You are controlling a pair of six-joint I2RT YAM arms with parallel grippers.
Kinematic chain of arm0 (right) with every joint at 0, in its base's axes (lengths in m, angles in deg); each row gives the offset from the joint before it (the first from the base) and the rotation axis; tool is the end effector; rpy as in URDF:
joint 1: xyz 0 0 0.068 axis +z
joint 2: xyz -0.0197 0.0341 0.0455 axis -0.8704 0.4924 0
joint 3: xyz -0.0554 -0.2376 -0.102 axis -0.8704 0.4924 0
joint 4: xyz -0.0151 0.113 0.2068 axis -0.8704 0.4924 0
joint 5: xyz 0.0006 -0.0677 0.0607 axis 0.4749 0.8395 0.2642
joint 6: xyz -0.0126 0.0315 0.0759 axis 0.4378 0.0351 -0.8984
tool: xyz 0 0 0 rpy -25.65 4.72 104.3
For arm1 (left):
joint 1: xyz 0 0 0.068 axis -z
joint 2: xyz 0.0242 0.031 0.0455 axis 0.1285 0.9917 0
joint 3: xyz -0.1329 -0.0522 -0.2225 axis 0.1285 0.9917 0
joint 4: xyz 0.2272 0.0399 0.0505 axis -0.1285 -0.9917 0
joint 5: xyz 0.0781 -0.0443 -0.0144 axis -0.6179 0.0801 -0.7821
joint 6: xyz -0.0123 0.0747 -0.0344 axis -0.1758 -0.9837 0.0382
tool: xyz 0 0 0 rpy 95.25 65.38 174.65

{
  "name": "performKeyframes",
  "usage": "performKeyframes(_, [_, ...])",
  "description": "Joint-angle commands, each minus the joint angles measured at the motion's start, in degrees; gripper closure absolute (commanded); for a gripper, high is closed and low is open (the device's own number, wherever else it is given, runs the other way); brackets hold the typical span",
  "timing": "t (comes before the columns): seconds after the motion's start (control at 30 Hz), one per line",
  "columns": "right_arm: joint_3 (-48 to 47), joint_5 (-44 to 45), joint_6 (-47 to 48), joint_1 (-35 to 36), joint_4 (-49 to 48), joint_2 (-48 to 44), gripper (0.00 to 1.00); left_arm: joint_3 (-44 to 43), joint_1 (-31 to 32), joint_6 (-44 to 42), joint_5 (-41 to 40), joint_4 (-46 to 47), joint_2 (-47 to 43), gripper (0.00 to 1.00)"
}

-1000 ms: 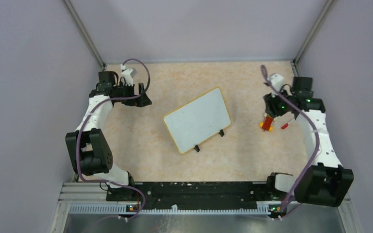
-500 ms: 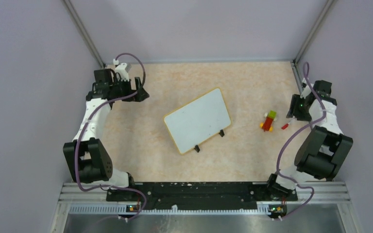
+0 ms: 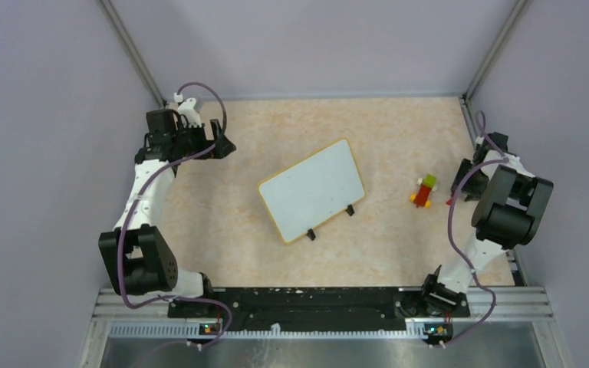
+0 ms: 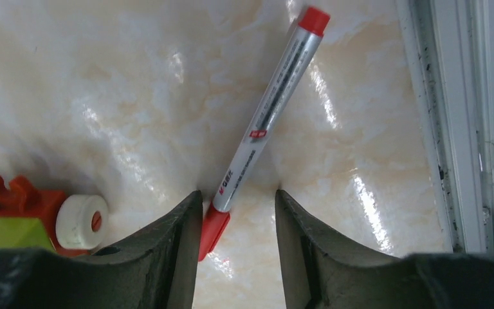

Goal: Write a sentence on the whiteboard
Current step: Pick up the whiteboard marker from the corner of the board.

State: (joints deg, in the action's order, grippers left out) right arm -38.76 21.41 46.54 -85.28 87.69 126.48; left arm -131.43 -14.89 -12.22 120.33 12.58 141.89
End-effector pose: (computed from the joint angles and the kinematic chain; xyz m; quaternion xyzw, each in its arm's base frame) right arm 0.3063 -0.1413 0.1419 0.2218 0.9597 -0.0359 0.1691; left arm 0.3176 0.0010 0.2957 0.0619 0.8618 -0.2377 0.4437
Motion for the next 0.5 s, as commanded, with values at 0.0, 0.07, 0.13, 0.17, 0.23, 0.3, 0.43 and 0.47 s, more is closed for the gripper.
performKeyframes(0.0, [-4.79,2.61,-3.89,0.5,-2.39,3.54,0.57,0.87,0.15,2.46,-0.44,3.07,-1.66,0.01])
performKeyframes(0.07, [-6.17,1.81,-4.89,0.53,-2.17,5.19,0.59,1.03,0.13,2.55,-0.56,3.14,-1.29,0.01])
performKeyframes(0.13, [-7.65,1.17,-5.45,0.68,-1.55,6.83,0.63,0.98,0.13,2.44,-1.1,3.17,-0.96,0.01])
performKeyframes(0.17, [-8.21,0.66,-5.57,0.61,-1.39,7.52,0.65,1.01,0.13,2.43,-1.27,3.18,-0.84,0.01])
performKeyframes(0.23, [-9.05,-0.6,-5.76,0.7,-0.82,8.42,0.76,1.05,0.13,2.32,-1.39,3.18,-0.65,0.01])
performKeyframes(0.3, [-9.75,-2.73,-5.87,0.82,-0.1,8.93,0.9,0.94,0.11,2.28,-1.01,3.18,-0.51,0.01])
performKeyframes(0.43, [-11.5,-5.88,-6.12,0.79,1.97,7.86,1.0,-0.19,0.13,1.48,-0.88,2.31,-0.86,0.01])
performKeyframes(0.47, [-11.97,-6.76,-6.19,0.78,2.32,6.87,1.0,-0.58,0.13,1.06,-1.08,1.85,-0.97,0.01])
